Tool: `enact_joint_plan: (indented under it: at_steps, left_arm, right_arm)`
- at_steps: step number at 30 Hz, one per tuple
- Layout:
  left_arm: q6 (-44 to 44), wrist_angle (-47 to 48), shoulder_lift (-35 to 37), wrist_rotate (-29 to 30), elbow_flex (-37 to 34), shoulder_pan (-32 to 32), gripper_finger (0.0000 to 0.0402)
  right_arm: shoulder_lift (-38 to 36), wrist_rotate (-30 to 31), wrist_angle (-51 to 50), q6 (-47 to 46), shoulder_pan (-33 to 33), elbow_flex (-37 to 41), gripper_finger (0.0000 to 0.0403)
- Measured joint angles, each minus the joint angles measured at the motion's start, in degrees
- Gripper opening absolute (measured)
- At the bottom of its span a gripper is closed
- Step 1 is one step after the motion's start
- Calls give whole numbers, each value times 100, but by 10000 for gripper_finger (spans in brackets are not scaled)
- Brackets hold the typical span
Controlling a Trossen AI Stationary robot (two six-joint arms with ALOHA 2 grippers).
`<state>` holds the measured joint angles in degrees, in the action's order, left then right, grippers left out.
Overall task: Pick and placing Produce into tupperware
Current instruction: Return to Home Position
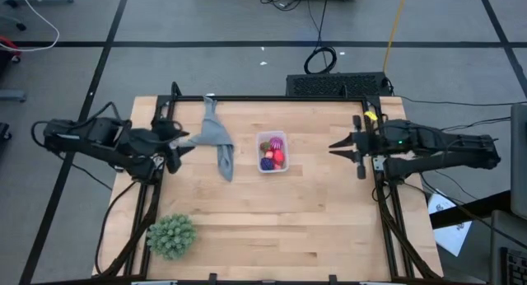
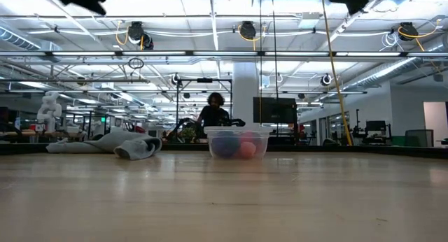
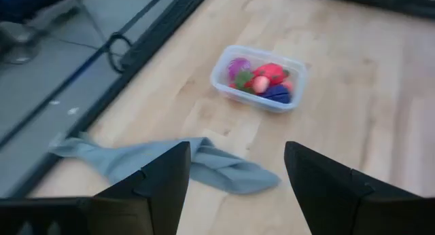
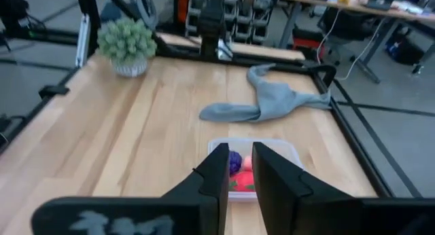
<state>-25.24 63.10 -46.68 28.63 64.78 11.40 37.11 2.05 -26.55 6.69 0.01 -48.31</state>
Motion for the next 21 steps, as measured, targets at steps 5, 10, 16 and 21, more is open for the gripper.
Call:
enact_joint_plan:
  at_steps: [5,10,16,21]
  left_arm:
    - [-345,-833,950,-201,-1483,384,243]
    - [-425,-2066,1334,-397,-2671,623,243]
    - [-234,-4035,1108,-1057,-3701,695,243]
    - [-131,-5760,646,-1217,-4463,585,244]
  right_arm:
    - [-501,-1,-475,-315,0,53,54]
    - [-1126,-6,-346,-709,0,803,54]
    - [-1810,-78,1344,-1293,24,2307,54]
    - [-1900,-28,3324,-1302,-45,3474,54]
